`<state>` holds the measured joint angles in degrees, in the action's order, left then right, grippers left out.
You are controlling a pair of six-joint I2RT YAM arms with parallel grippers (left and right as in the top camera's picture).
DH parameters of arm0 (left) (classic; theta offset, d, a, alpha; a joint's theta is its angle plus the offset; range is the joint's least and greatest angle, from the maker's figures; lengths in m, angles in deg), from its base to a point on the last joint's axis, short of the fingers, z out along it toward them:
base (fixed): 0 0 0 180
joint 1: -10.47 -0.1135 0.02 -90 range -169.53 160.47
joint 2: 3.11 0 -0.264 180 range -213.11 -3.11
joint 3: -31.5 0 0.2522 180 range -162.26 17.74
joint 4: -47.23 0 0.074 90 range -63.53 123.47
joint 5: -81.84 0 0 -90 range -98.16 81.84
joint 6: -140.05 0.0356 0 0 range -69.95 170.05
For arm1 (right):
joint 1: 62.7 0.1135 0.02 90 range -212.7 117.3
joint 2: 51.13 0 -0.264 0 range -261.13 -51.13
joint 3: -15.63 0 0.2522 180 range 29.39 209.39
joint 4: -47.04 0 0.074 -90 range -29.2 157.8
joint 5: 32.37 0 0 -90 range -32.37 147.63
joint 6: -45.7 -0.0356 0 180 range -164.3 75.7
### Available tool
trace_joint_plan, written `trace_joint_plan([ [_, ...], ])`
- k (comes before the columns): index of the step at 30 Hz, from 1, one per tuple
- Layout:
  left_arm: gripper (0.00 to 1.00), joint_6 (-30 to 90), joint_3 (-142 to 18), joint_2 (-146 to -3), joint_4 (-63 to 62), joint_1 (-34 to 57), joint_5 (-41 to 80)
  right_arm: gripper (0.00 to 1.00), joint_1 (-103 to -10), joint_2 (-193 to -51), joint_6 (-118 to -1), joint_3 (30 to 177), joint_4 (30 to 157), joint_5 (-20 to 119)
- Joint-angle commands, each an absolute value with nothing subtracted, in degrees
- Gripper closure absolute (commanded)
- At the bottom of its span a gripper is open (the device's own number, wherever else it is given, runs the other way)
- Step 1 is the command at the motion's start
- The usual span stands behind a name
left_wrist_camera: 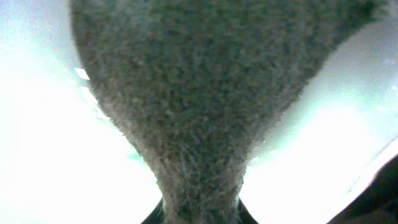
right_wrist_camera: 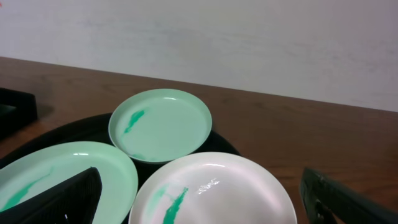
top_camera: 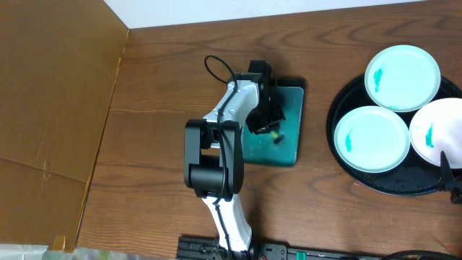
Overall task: Clean dirty plates on tray and stack at the side
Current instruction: 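Close the left gripper on the green-yellow sponge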
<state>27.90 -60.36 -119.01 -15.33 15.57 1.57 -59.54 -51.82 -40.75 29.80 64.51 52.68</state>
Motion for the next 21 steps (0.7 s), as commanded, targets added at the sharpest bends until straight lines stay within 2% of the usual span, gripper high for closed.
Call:
trace_joint_plan([
  [1,0.93,28.36,-59.71,-119.40,-14.80,15.81,1.20,0.01,-59.28,-51.51,-41.03,29.71,64.71,52.44],
  [2,0.93,28.36,-59.71,-119.40,-14.32,15.81,0.57,0.01,-59.28,-51.51,-41.03,29.71,64.71,52.44],
  [3,0.75,28.36,-59.71,-119.40,-13.93,15.81,-0.46,0.01,-59.28,-51.51,-41.03,29.71,64.71,52.44],
  [5,0.24,28.36,-59.71,-119.40,-13.16,15.81,-2.91,0.01,-59.28,-51.51,-41.03,29.71,64.71,52.46],
  [6,0.16,28.36,-59.71,-119.40,-12.38,15.81,-4.09,0.01,-59.28,-51.51,-41.03,29.71,64.71,52.44],
  [10,0.13,28.38,-59.71,-119.40,-8.49,15.79,-6.45,0.01,-59.28,-51.51,-41.03,29.71,64.71,52.44],
  [21,0.16,29.45,-59.71,-119.40,1.72,15.79,-6.53,0.01,-59.28,-51.51,-41.03,29.71,64.71,52.46],
])
